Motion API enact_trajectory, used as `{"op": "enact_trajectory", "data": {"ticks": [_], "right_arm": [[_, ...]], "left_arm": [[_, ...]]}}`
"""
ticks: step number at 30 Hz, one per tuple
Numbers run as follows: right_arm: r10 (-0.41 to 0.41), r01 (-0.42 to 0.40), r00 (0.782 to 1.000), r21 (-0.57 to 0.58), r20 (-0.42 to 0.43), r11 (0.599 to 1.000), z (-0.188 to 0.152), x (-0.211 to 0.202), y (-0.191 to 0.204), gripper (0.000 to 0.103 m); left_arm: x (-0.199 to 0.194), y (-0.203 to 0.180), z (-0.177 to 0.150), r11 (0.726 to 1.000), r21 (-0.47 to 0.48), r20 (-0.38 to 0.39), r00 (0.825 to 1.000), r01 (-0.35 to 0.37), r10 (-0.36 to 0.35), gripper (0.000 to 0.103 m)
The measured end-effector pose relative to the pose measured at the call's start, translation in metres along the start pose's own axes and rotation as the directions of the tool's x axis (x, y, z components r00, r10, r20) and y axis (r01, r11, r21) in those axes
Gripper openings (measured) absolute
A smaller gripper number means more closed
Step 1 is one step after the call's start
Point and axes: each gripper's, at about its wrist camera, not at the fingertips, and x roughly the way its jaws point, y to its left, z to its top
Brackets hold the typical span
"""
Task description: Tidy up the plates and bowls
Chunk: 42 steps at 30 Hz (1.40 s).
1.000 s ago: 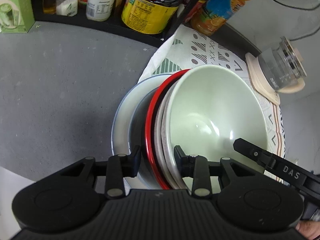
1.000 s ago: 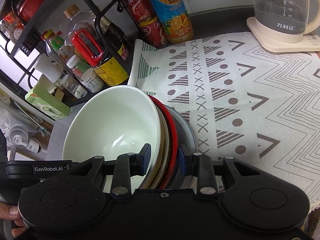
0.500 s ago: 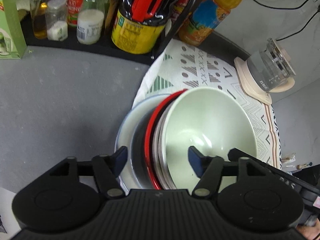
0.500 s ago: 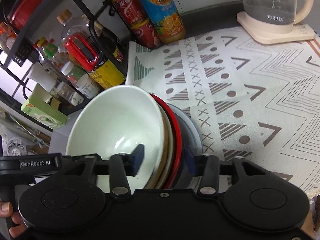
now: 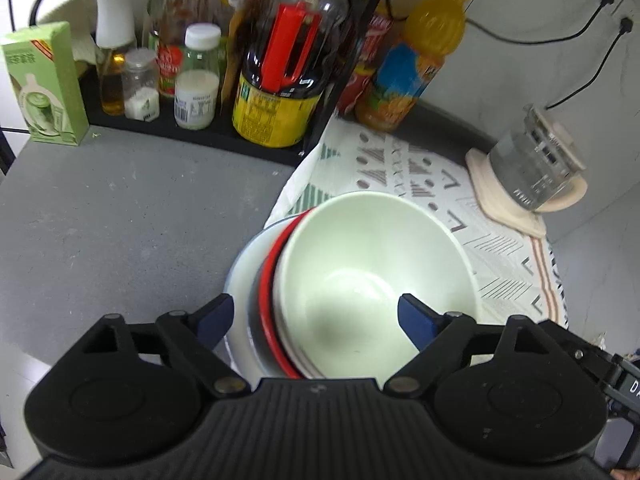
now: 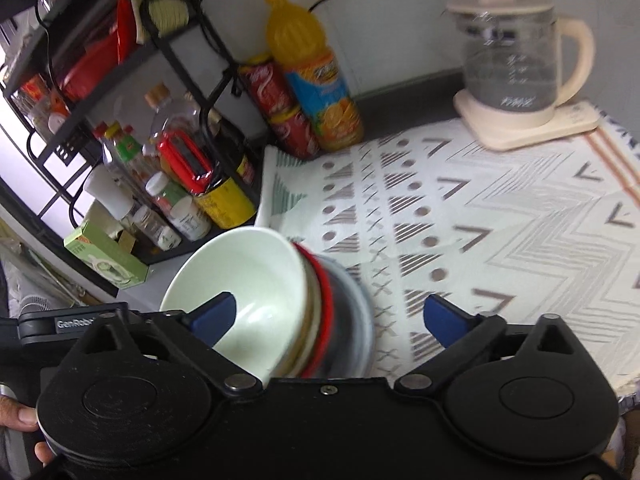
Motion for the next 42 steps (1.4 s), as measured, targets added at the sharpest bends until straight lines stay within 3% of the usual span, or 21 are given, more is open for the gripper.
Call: {"op": "enact_trajectory", "data": {"ticks": [5,22,31,42], "right_arm": [[-0.038,0.038,0.998,-0.006,0.044,0.999,-0.008,-0.034,-0.021,0.103],[-0.144,0.151,0.976,-0.031,0.164,0.988,-0.052,-0.126,-0.050,0.103],[-0.231,0.249,0.946,-0.055,0.230,0.967,-0.078,-0.165,-0.055,0.103],[-0.231,0.256,0.937,-0.064,0.261,0.965,-0.107,-0.200,-0.048,0.103]], "left_arm": [[-0.022,-0.021,-0.017,0.999,0.033,0.050,0.999,0.008,-0.009,0.103],[-0.071,-0.065,-0.087,0.992,0.120,0.122,0.991,0.036,-0.051,0.103],[-0.092,-0.079,-0.121,0.985,0.163,0.143,0.987,0.051,-0.075,0.103],[-0.126,-0.080,-0.151,0.976,0.212,0.194,0.977,0.044,-0.086,0.103]]}}
